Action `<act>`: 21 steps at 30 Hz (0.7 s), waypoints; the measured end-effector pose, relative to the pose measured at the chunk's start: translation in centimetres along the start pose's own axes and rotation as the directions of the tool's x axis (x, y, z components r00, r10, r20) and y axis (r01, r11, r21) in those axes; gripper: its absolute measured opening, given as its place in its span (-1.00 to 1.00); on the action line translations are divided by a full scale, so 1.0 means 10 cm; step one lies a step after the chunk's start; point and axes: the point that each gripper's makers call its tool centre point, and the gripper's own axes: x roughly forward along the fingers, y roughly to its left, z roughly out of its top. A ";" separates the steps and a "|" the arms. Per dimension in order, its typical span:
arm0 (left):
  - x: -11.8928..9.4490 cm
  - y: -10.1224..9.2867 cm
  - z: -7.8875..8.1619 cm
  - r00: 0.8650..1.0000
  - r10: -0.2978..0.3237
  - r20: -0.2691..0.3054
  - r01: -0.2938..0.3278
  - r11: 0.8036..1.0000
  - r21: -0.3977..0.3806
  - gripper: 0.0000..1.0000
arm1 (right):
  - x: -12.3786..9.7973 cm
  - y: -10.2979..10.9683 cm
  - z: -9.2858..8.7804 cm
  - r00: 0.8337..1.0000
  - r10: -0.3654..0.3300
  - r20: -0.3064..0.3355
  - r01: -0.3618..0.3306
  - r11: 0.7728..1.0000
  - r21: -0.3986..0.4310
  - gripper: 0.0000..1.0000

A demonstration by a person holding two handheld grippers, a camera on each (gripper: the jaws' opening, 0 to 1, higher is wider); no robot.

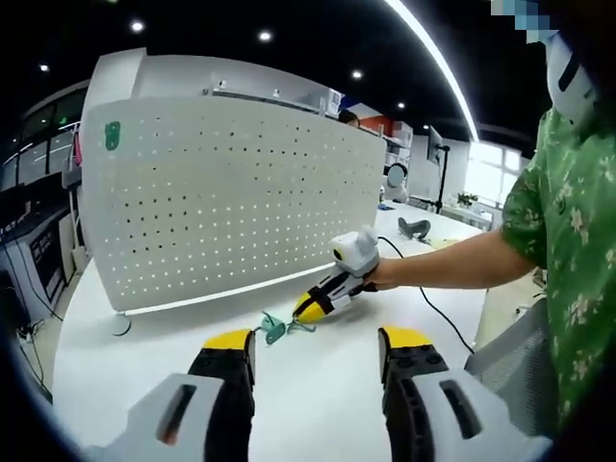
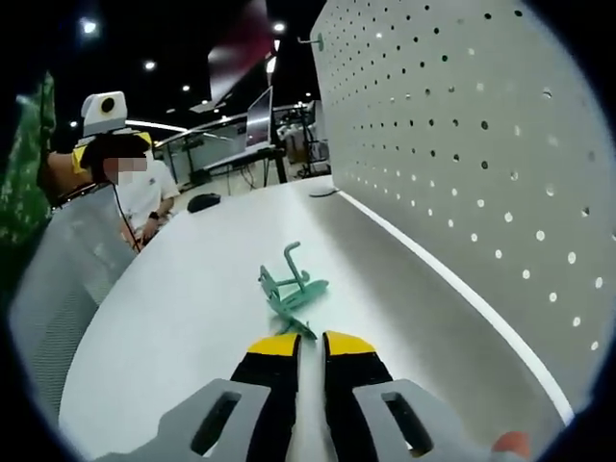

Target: Insert the hook assembly into the mounting plate slot until the hook locks in place.

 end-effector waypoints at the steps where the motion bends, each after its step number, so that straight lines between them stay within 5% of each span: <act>1: 0.00 0.00 0.00 1.000 0.001 -0.003 -0.001 1.000 0.001 0.04 | 0.01 0.00 0.00 1.000 0.004 0.000 -0.004 1.000 -0.006 -0.86; 21: 0.02 -0.04 -0.02 1.000 -0.010 -0.007 0.010 1.000 -0.004 -0.01 | -0.04 0.09 0.07 0.999 0.039 0.036 -0.038 0.999 -0.010 -0.98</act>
